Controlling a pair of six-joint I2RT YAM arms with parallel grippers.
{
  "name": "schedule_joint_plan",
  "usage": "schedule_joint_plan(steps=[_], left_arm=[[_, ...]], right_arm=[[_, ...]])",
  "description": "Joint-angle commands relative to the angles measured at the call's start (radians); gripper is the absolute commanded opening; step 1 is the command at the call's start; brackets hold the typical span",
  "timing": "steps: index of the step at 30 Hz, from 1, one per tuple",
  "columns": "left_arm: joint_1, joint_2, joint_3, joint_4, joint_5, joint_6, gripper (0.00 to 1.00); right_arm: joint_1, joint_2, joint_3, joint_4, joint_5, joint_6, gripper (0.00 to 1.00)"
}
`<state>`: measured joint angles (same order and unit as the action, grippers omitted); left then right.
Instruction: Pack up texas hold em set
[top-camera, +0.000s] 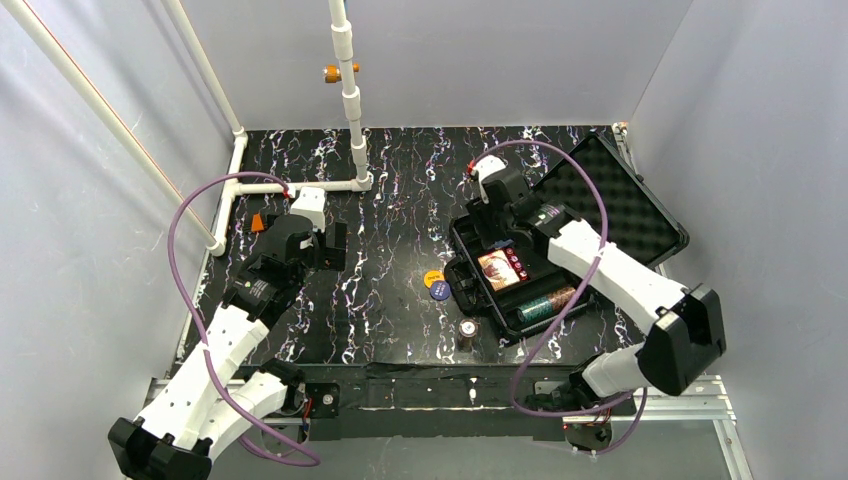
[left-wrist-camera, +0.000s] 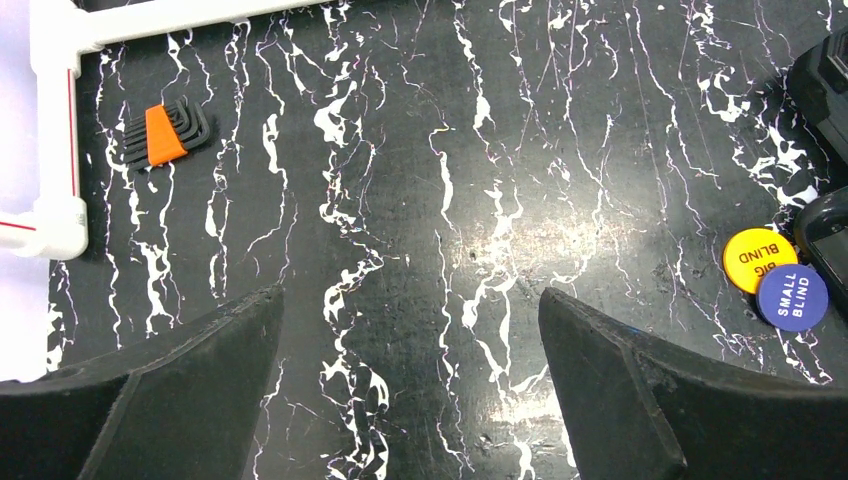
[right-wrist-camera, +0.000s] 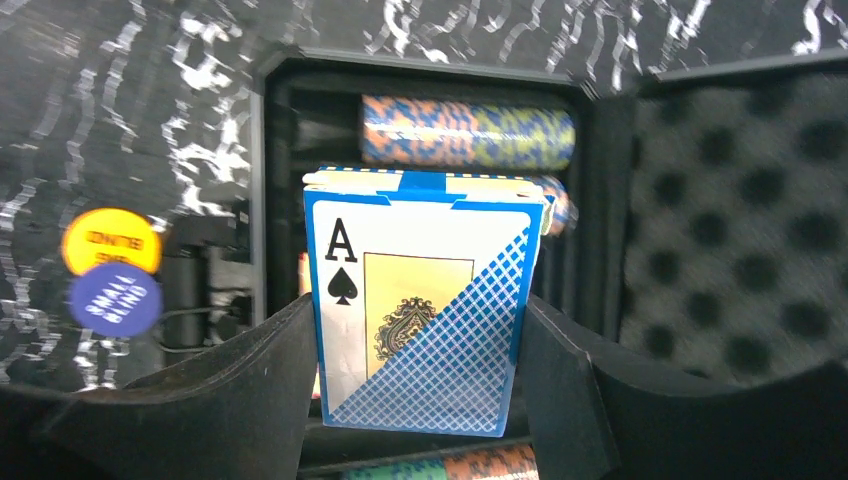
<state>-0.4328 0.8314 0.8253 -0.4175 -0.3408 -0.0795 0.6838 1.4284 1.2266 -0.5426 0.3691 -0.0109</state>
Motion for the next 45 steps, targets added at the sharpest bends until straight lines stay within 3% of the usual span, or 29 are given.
schedule_joint_plan(steps=[1, 7, 19, 34, 45], left_arm=[[0.007, -0.002, -0.01, 0.008, 0.011, 0.007, 0.98], [0.008, -0.006, -0.011, 0.009, 0.018, 0.007, 0.98], [0.008, -0.006, -0.012, 0.009, 0.035, 0.009, 0.98], [0.008, -0.012, -0.014, 0.011, 0.049, 0.014, 0.98], [0.008, -0.001, -0.015, 0.013, 0.062, 0.018, 0.98]], right_arm=[[-0.011, -0.109, -0.091, 0.103, 0.156, -0.051, 0.51], [-0.029, -0.17, -0.139, 0.095, 0.246, -0.126, 0.63], [-0.148, -0.125, -0.191, 0.068, 0.137, -0.19, 0.65], [-0.205, -0.054, -0.356, 0.321, 0.023, -0.256, 0.6], [-0.215, 0.029, -0.39, 0.415, 0.066, -0.296, 0.58]])
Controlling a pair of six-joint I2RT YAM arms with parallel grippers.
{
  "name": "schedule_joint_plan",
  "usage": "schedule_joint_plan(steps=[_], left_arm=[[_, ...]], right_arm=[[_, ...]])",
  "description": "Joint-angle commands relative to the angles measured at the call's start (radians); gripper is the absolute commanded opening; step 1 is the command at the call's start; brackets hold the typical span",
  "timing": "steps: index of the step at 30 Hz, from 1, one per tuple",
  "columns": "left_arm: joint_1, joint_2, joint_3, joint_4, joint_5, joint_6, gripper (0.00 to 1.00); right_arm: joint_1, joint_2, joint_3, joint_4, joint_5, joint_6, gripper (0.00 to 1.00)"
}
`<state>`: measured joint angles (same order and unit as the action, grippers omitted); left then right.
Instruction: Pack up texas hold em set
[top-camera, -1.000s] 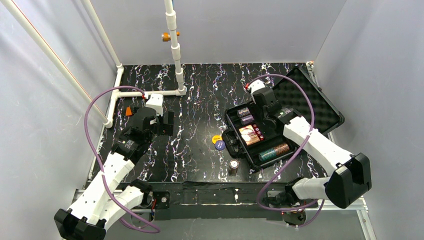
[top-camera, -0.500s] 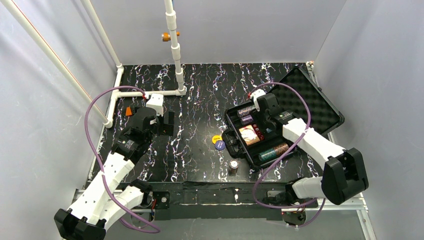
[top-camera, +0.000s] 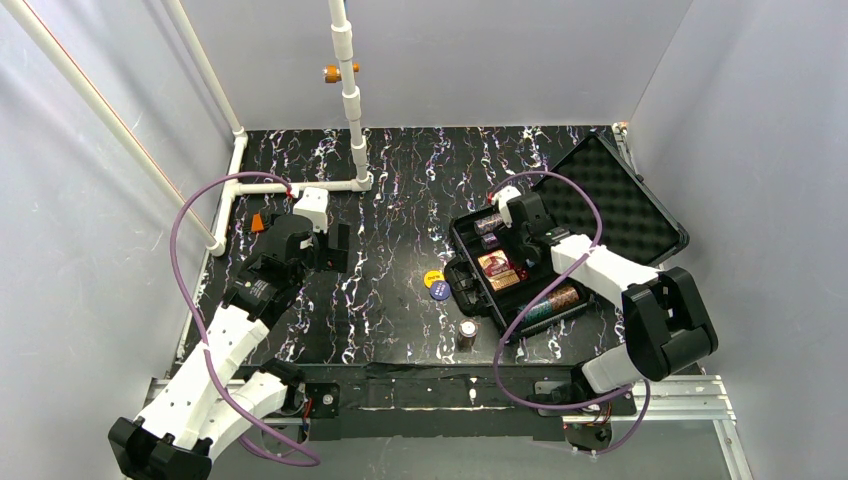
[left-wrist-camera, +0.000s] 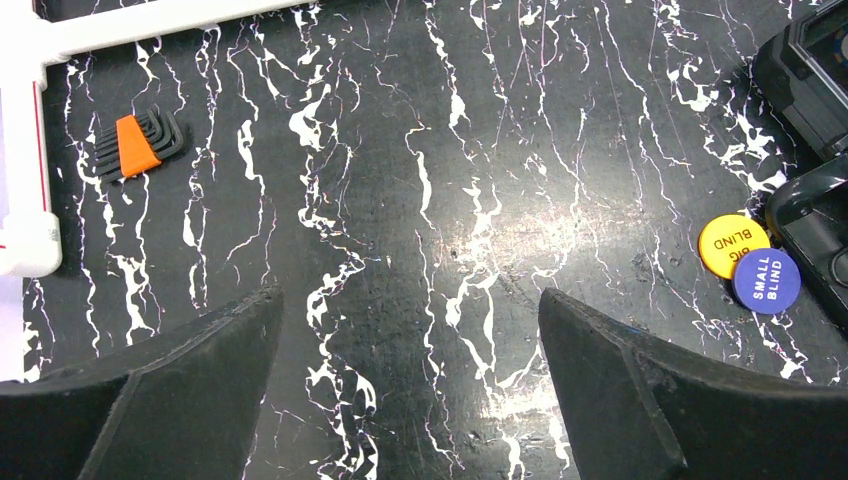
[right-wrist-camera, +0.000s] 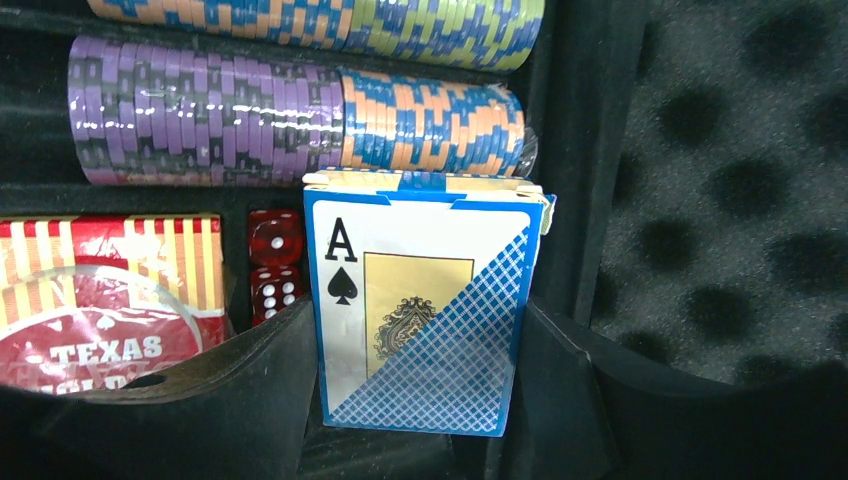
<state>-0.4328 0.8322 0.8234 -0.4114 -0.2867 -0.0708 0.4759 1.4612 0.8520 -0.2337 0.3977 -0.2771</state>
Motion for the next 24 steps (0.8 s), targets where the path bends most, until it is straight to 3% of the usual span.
schedule_joint_plan(steps=[1, 24], left_arm=[[0.008, -0.003, -0.013, 0.006, 0.008, 0.009, 0.98], [0.008, 0.007, -0.013, 0.006, 0.012, 0.015, 0.98]], right_arm=[[-0.007, 0.001, -0.017, 0.105, 0.042, -0.033, 0.58], [-0.006, 0.043, -0.004, -0.098, -0.008, 0.057, 0.62]])
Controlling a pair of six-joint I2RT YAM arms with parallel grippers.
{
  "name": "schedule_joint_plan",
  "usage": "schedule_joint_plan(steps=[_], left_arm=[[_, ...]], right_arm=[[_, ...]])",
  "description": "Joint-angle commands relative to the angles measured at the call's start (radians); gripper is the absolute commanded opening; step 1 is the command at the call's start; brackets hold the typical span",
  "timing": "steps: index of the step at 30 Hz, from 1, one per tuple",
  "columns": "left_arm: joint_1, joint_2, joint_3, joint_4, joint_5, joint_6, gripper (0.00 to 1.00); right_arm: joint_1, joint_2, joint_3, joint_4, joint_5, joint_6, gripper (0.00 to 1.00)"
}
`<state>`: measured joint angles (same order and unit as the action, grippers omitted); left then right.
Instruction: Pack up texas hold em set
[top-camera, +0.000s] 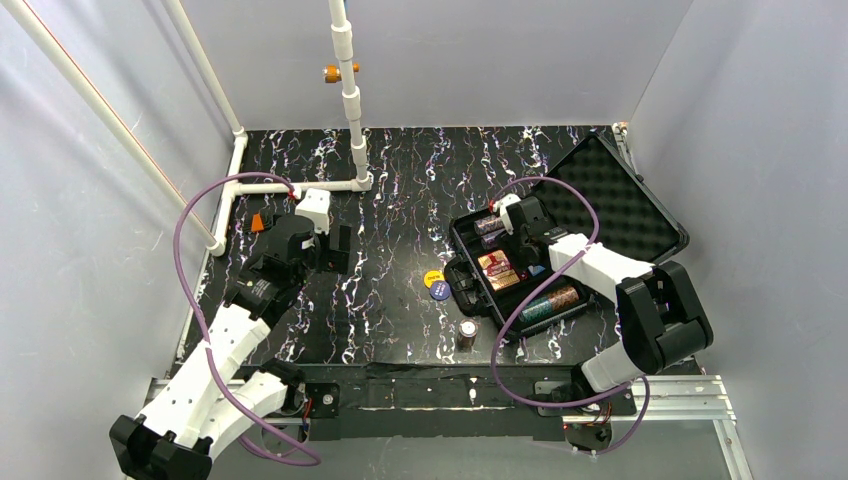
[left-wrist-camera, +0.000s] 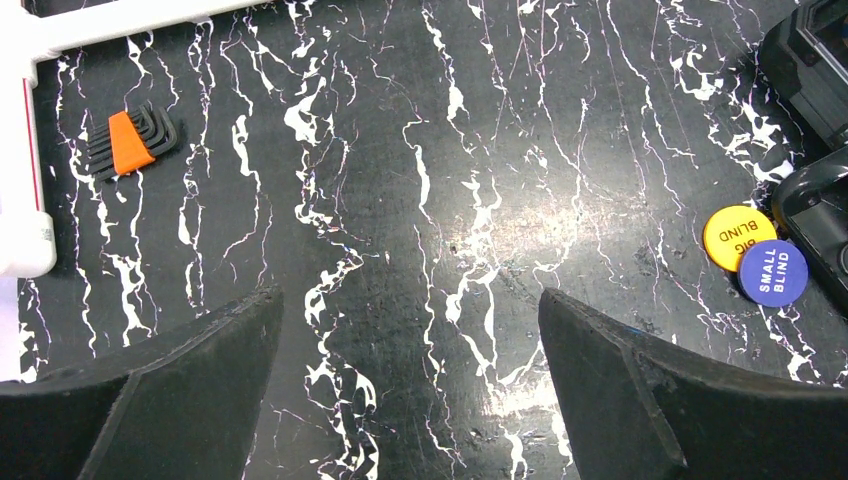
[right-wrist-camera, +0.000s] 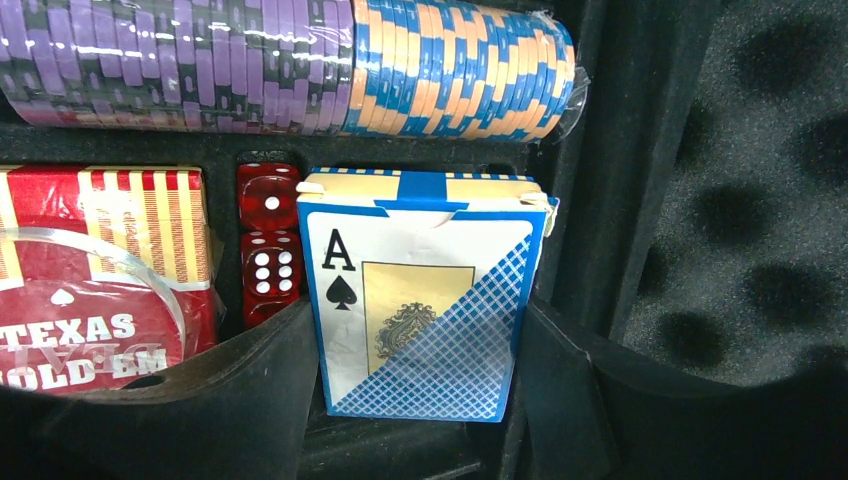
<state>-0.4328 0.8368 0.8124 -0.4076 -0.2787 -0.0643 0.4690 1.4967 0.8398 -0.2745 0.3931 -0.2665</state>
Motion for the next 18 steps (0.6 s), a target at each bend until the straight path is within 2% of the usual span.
schedule_joint_plan(steps=[1, 3, 6, 13, 18], left_arm=[[0.008, 0.005, -0.002, 0.003, 0.005, 0.009, 0.98], [0.008, 0.006, -0.002, 0.003, 0.006, 0.009, 0.98], [0.007, 0.008, -0.002, 0.003, 0.006, 0.011, 0.98], [0.008, 0.015, -0.002, 0.005, 0.004, 0.012, 0.98], [0.007, 0.018, -0.002, 0.004, 0.004, 0.013, 0.98]], right_arm=[[0.0, 0.013, 0.0, -0.063, 0.004, 0.054, 0.62], [0.0, 0.023, -0.014, -0.063, 0.019, 0.071, 0.63], [0.0, 0.035, -0.008, -0.062, 0.019, 0.089, 0.71], [0.0, 0.021, 0.015, -0.052, 0.037, 0.101, 0.97], [0.0, -0.006, 0.038, -0.065, 0.039, 0.116, 0.98]])
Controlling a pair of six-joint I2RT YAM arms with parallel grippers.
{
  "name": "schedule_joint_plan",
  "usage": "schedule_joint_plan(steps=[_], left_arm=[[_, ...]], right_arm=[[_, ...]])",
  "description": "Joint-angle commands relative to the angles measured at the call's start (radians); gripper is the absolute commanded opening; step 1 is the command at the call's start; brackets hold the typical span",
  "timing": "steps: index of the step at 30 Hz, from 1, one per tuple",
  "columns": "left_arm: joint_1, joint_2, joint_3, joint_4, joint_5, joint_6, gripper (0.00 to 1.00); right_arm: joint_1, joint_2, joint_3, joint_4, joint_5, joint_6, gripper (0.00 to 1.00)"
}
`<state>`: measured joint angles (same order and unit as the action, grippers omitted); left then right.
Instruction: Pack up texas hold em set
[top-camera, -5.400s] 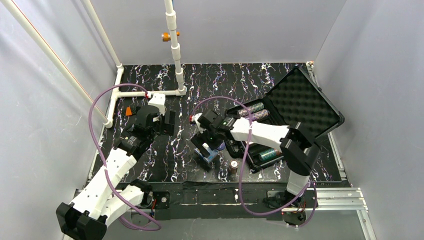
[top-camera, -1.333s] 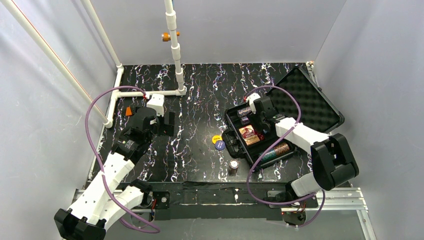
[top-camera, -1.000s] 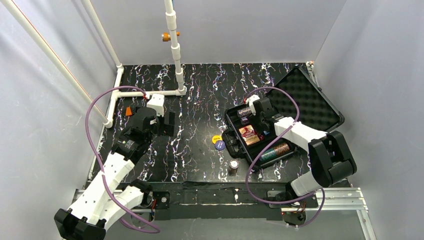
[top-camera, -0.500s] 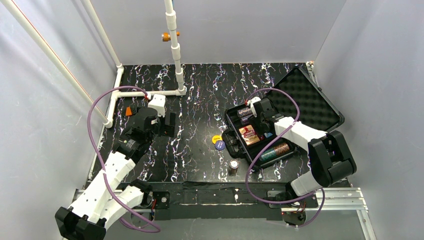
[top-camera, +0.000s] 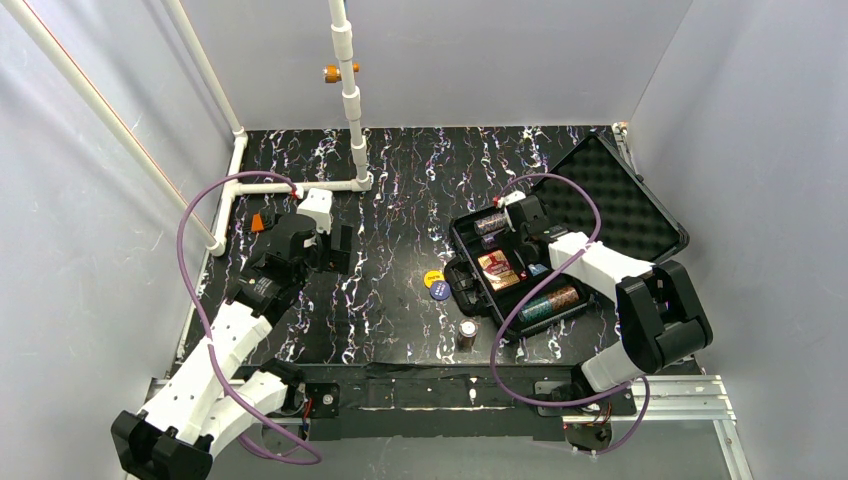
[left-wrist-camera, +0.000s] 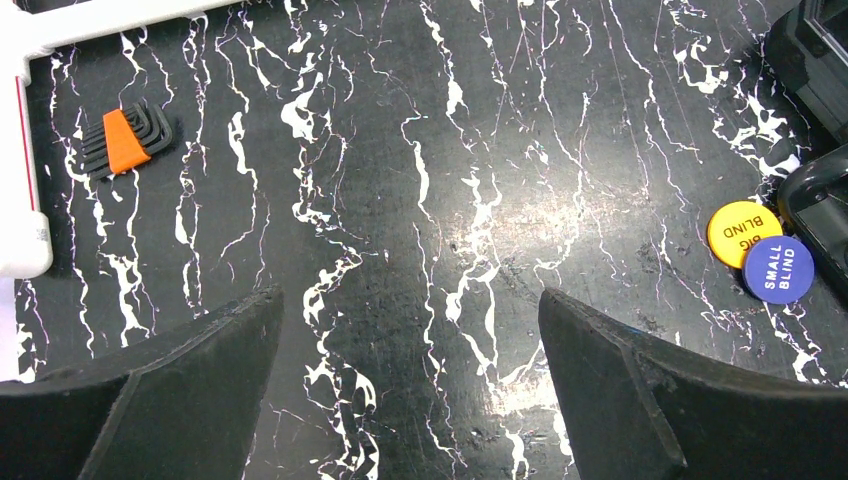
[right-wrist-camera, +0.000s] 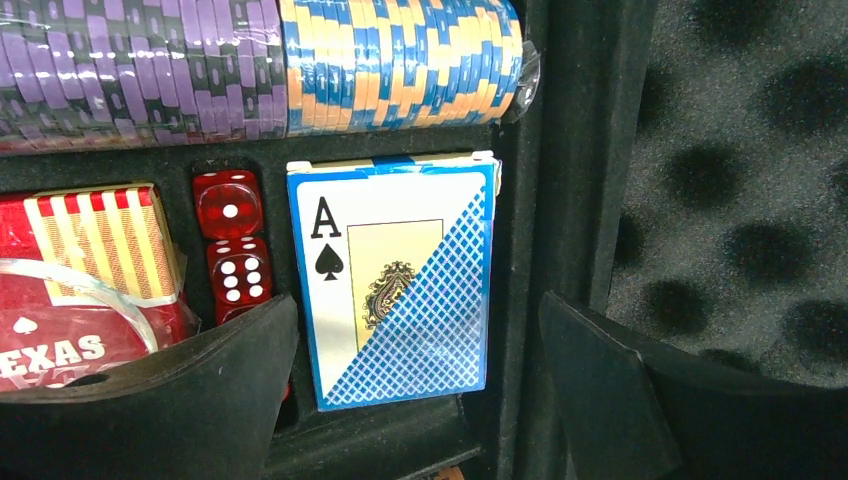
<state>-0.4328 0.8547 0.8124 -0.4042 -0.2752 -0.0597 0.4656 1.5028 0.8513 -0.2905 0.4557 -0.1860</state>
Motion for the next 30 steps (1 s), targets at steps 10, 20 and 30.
schedule_joint_plan(steps=[10, 20, 30], left_arm=[[0.008, 0.004, -0.001, -0.001, -0.002, 0.009, 0.98], [0.007, 0.001, -0.001, 0.0, 0.004, 0.009, 0.98], [0.008, 0.001, -0.001, -0.001, 0.002, 0.011, 0.98]], right_arm=[[0.004, -0.099, 0.104, -0.06, -0.014, 0.144, 0.98], [0.001, -0.076, 0.125, -0.065, 0.106, 0.457, 0.93], [-0.034, -0.104, 0.046, 0.013, 0.208, 0.578, 0.64]])
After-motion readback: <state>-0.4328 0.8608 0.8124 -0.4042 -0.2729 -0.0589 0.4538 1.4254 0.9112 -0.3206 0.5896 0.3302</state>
